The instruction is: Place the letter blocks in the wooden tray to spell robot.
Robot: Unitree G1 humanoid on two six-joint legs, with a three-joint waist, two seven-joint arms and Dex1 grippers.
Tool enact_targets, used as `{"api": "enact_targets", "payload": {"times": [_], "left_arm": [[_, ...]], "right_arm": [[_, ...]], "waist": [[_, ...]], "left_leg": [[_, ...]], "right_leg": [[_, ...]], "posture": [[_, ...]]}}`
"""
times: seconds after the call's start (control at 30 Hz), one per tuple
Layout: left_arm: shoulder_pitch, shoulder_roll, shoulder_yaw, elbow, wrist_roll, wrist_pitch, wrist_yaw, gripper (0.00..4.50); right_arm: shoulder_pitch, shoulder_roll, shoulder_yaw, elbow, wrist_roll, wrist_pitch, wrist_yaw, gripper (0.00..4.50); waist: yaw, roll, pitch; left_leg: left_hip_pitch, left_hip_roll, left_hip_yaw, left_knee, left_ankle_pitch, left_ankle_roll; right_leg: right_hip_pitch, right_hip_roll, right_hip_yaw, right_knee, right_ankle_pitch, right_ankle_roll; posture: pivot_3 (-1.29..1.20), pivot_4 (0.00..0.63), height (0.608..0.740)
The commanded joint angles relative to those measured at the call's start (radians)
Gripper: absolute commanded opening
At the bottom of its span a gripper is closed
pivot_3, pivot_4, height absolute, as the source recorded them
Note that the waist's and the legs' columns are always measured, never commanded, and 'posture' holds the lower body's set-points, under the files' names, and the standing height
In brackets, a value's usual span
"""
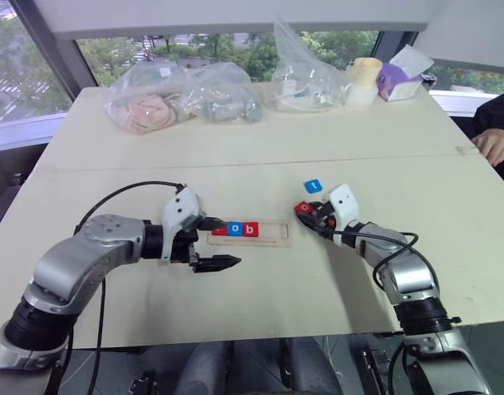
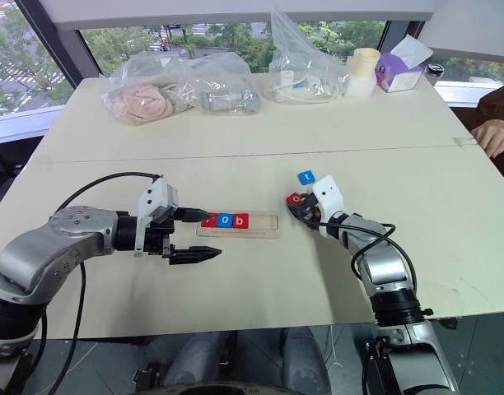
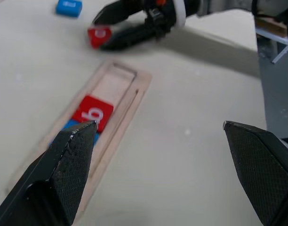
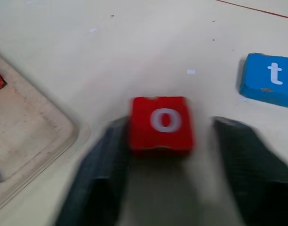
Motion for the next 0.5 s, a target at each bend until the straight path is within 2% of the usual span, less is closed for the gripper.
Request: {"api": "enact_targets", "payload": {"times": [0.03,0.13,0.23,0.37,0.5], "left_arm": [[0.011,0.008,0.026,-0.03,0.002,-0.023,0.002,4.5],[0.016,0.006,0.024,-0.032,0.006,-0.028,0.005,4.5],[0.017,0.006,0.024,-0.028,0.014,-0.04,0.008,4.5],[0.013,0.008,0.019,-0.009,0.035,-0.065,0.005,4.5],[-0.006,-0.006,0.001,0.011,0.051,-0.078,0.0,4.5]], "right_arm": [[0.011,0.004,0.007,-0.021,0.002,0.006,0.01,1.18],[0.012,0.016,-0.021,-0.062,0.007,0.015,-0.029,1.18],[0.023,0.036,-0.094,-0.18,0.021,0.081,-0.13,1.18],[0.099,0.104,-0.18,-0.467,0.037,0.284,-0.3,1.18],[0.218,0.185,-0.186,-0.721,0.013,0.503,-0.443,1.18]], "waist": [[0.0,0.0,0.0],[0.001,0.0,0.0],[0.002,0.0,0.0],[0.006,0.0,0.0],[0.007,0.0,0.0]], "left_leg": [[0.0,0.0,0.0,0.0,0.0,0.0],[0.0,0.0,0.0,0.0,0.0,0.0],[-0.001,0.0,0.0,0.0,0.0,0.0],[-0.002,0.0,-0.001,0.0,0.0,0.0],[-0.003,0.0,-0.002,-0.001,0.0,0.0]], "right_leg": [[0.0,0.0,0.0,0.0,0.0,0.0],[0.0,0.0,0.0,0.0,0.0,0.0],[-0.001,0.0,0.0,0.0,0.0,0.0],[-0.002,0.0,0.0,0.0,0.0,0.0],[-0.003,0.0,0.0,0.0,0.0,0.0]], "posture": [[0.0,0.15,0.74],[0.0,0.15,0.74],[0.0,0.15,0.74],[0.0,0.15,0.74],[0.0,0.15,0.74]]}}
